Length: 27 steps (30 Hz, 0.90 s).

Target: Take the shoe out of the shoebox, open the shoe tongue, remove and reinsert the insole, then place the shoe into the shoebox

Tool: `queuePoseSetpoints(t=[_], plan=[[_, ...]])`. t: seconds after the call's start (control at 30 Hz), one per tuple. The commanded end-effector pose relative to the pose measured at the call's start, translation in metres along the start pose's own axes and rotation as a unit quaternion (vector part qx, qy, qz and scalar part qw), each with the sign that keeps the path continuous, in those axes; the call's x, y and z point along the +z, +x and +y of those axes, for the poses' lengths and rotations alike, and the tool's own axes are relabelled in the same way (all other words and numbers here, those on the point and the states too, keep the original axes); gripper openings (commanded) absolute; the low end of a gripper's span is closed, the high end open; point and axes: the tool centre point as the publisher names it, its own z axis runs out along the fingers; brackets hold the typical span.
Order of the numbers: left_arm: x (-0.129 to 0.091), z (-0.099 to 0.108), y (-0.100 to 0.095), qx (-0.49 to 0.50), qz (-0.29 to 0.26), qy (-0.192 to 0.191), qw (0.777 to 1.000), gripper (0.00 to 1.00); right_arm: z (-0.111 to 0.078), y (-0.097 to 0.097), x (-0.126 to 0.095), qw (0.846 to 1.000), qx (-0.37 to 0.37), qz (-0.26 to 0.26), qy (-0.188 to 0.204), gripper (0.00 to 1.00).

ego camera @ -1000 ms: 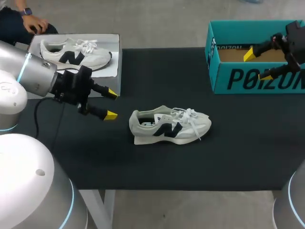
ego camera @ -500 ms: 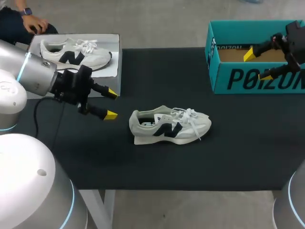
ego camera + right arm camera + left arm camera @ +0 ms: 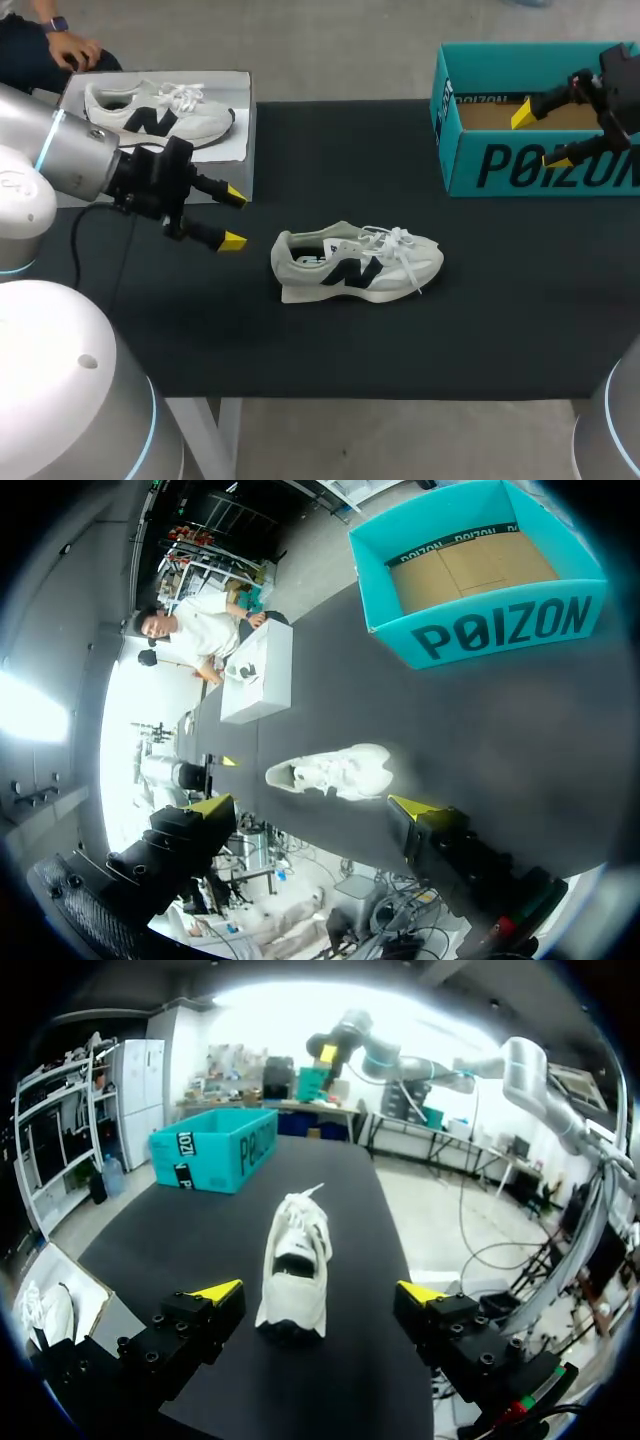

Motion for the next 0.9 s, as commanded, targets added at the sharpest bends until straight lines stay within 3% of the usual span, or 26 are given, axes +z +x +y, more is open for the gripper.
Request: queuePoseSetpoints(t=[0.03, 0.23, 0.37, 0.43, 0.6, 0.9], plan=[[0.000, 0.000, 0.000, 0.000, -0.001, 0.000, 1.000, 1.00, 0.000, 0.000, 0.001, 1.000, 0.001, -0.002, 0.000, 1.00], [0.022, 0.015, 0.016, 0.007, 0.001, 0.005, 1.000, 1.00, 0.000, 0.000, 0.001, 1.000, 0.001, -0.002, 0.000, 1.00], [0.025, 0.027, 0.021, 0.049, -0.048, -0.011, 0.998, 1.00, 0.000, 0.000, 0.001, 1.000, 0.001, -0.002, 0.000, 1.00], [0.023, 0.029, 0.021, 0.055, -0.063, 0.003, 0.997, 1.00, 0.000, 0.000, 0.001, 1.000, 0.001, -0.002, 0.000, 1.00], [0.022, 0.036, 0.010, 0.046, -0.072, 0.013, 0.996, 1.00, 0.000, 0.000, 0.001, 1.000, 0.001, -0.002, 0.000, 1.00], [0.036, 0.056, -0.014, 0.036, -0.041, 0.024, 0.998, 1.00, 0.000, 0.000, 0.001, 1.000, 0.001, -0.002, 0.000, 1.00]])
